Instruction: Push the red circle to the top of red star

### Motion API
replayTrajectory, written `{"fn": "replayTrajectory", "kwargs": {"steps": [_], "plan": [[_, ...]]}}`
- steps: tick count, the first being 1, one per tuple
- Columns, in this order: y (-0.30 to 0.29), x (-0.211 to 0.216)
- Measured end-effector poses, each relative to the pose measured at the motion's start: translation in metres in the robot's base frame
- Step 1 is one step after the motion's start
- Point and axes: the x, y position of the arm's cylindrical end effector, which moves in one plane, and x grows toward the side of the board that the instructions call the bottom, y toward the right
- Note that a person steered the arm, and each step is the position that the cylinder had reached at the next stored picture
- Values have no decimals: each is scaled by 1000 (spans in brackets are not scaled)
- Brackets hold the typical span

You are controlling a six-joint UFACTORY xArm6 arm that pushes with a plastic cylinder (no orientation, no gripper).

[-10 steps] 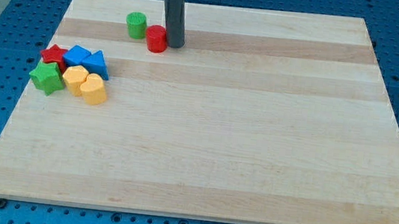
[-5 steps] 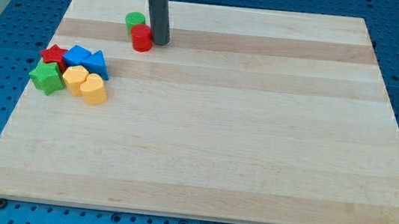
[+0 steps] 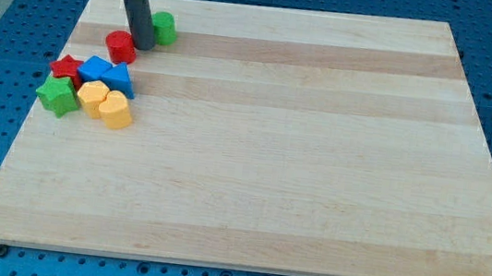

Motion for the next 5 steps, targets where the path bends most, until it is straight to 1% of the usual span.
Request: {"fn": "replayTrajectory", "kwargs": {"steps": [3,5], "plan": [[-20,23],[-32,26]]}}
